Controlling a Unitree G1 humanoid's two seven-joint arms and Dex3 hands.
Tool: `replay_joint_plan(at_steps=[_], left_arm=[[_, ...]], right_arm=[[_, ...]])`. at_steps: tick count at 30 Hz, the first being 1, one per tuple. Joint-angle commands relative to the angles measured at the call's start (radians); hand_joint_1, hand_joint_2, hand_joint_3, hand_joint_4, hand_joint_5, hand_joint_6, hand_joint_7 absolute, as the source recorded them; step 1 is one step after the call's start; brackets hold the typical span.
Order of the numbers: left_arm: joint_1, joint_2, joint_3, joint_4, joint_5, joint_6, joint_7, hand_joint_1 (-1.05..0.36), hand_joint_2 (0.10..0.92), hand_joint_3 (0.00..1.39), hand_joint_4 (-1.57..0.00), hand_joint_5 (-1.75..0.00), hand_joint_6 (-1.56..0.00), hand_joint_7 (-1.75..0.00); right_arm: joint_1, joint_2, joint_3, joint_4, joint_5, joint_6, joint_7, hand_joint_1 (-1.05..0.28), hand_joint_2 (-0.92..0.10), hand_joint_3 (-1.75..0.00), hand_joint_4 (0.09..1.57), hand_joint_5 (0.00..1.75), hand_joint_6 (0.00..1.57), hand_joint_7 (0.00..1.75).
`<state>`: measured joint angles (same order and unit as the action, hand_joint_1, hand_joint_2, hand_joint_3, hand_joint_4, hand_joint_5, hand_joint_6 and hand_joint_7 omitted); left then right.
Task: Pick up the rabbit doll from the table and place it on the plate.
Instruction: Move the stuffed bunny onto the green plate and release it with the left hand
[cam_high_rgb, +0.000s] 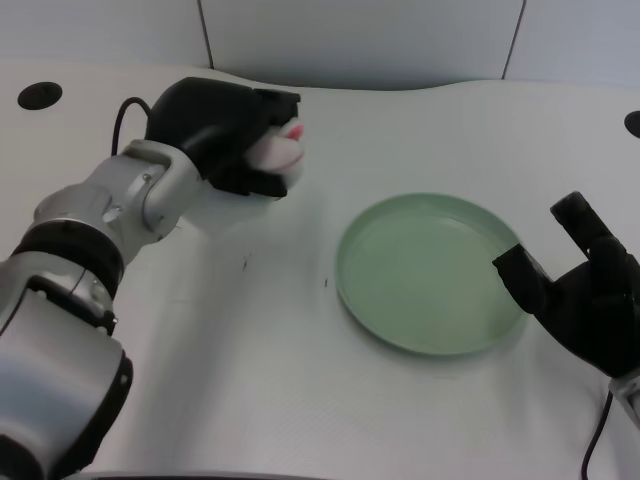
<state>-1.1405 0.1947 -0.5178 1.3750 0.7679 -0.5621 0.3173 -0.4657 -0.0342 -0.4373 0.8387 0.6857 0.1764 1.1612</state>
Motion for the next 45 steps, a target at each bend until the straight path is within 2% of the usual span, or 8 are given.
replay_joint_plan(at_steps=[1, 23, 31, 33, 35, 38, 41, 45], left_arm=[[-0.019, -0.035, 0.006, -0.006, -0.018, -0.026, -0.022, -0.51, 0.921, 0.15, -0.8, -1.75, -0.59, -1.74], [0.004, -0.307, -0.122, 0.001, 0.06, -0.036, 0.012, -0.51, 0.921, 0.08, -0.79, -1.75, -0.61, -1.75], [0.004, -0.332, -0.212, 0.005, 0.136, 0.023, 0.109, -0.52, 0.921, 0.09, -0.75, -1.71, -0.71, -1.46], [0.007, -0.336, -0.223, 0.008, 0.145, 0.044, 0.127, -0.53, 0.921, 0.1, -0.74, -1.68, -0.72, -1.39], [0.003, -0.334, -0.231, 0.011, 0.148, 0.054, 0.102, -0.53, 0.921, 0.14, -0.71, -1.55, -0.75, -1.18], [-0.006, -0.327, -0.233, 0.016, 0.139, 0.068, 0.013, -0.8, 0.921, 0.47, -0.18, -0.6, -0.33, -0.29], [-0.003, -0.326, -0.213, 0.015, 0.114, 0.07, -0.042, -0.94, 0.921, 0.68, -0.03, -0.11, -0.06, -0.05], [0.015, -0.34, -0.093, 0.011, -0.018, 0.038, -0.191, -1.04, 0.921, 0.82, 0.0, -0.01, 0.0, 0.0]], right_arm=[[0.002, -0.009, 0.001, 0.013, -0.001, -0.016, 0.02, -0.61, -0.92, -0.17, 0.75, 1.75, 0.78, 1.71], [0.017, 0.031, 0.013, -0.032, 0.007, -0.009, 0.003, -0.6, -0.92, -0.11, 0.76, 1.75, 0.8, 1.73], [0.03, 0.045, 0.019, -0.062, 0.019, 0.007, 0.004, -0.59, -0.92, -0.12, 0.78, 1.75, 0.82, 1.61], [0.044, 0.051, 0.022, -0.089, 0.013, -0.002, -0.016, -0.6, -0.92, -0.13, 0.78, 1.75, 0.82, 1.65], [0.049, 0.054, 0.024, -0.101, 0.013, 0.0, -0.023, -0.61, -0.92, -0.13, 0.78, 1.75, 0.81, 1.73], [0.047, 0.052, 0.024, -0.101, 0.016, 0.008, -0.019, -0.6, -0.92, -0.12, 0.78, 1.75, 0.79, 1.74], [0.051, 0.056, 0.025, -0.109, 0.016, 0.004, -0.021, -0.61, -0.92, -0.12, 0.78, 1.75, 0.8, 1.75], [0.05, 0.052, 0.024, -0.104, 0.016, 0.007, -0.016, -0.6, -0.92, -0.12, 0.79, 1.75, 0.8, 1.75]])
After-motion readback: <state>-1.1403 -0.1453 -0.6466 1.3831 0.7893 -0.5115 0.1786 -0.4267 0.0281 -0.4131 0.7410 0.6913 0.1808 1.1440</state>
